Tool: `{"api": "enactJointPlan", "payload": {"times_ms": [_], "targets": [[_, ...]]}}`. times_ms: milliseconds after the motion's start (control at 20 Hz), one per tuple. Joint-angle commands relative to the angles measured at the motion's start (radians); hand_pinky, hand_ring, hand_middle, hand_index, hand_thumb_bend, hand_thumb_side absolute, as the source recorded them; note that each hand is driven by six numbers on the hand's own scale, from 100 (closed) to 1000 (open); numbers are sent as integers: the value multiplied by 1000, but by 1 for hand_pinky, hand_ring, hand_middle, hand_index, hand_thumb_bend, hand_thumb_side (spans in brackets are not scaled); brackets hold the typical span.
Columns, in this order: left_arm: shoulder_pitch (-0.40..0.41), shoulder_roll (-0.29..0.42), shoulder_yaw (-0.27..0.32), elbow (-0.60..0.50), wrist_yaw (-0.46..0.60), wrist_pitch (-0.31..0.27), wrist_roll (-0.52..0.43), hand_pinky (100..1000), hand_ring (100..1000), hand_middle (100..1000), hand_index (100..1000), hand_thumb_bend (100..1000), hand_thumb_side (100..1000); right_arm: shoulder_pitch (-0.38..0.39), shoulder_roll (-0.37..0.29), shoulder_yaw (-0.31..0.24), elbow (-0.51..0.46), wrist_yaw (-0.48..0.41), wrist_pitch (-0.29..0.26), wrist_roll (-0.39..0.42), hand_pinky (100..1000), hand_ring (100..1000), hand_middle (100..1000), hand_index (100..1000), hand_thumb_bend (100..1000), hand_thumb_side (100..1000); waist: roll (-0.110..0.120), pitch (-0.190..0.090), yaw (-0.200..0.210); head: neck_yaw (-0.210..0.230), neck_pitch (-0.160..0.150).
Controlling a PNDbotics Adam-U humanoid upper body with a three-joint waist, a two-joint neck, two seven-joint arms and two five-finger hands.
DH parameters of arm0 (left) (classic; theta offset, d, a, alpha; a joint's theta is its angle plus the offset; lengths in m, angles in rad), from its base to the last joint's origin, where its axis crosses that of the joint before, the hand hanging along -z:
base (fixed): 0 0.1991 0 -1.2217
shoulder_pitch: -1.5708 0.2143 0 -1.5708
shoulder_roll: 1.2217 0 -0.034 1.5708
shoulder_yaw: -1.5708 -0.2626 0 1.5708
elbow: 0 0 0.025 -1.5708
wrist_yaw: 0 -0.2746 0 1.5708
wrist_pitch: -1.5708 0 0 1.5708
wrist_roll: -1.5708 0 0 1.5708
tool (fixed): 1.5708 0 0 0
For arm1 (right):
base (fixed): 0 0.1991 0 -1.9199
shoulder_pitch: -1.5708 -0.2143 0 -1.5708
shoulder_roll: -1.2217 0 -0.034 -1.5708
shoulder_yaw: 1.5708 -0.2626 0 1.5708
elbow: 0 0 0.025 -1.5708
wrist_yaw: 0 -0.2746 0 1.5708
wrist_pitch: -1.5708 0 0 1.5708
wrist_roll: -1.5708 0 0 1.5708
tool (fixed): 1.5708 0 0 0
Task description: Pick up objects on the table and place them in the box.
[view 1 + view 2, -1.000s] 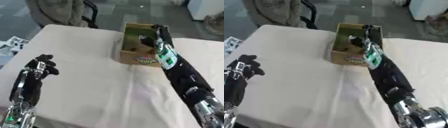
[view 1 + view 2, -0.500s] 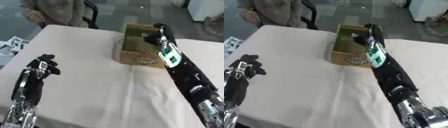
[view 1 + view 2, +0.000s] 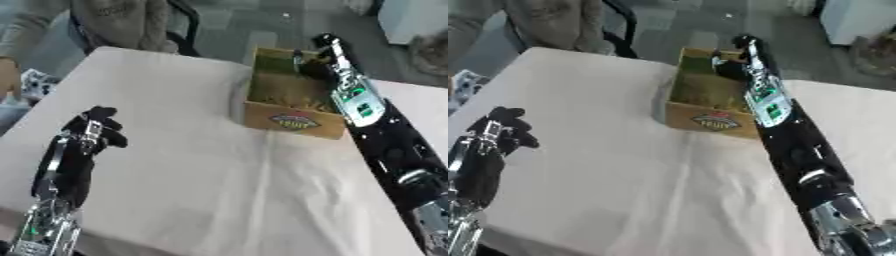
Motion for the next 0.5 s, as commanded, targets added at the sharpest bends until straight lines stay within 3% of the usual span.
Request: {"api": "enactJointPlan", "payload": {"times_ms": [50,400,500], "targets": [[-5,23,8,-11,-8,-1,4,549,486,503,702,143,642,2,-61,17,-106,-161,-15,51,686,734,731,751,223,100,3,-10,-6,13,-7],[-6,30,11,-13,-9,-2,8,550,486,503,701,140,644,89,-144,52,-317,-470,-2,87,663,702,665,439,100,100,1,-5,-21,29,-10],[-6,31,11,-13,-10,-2,7,550,486,503,701,139,644,117,-163,54,-370,-533,5,82,659,697,652,410,100,100,0,-4,-26,33,-11]]}}
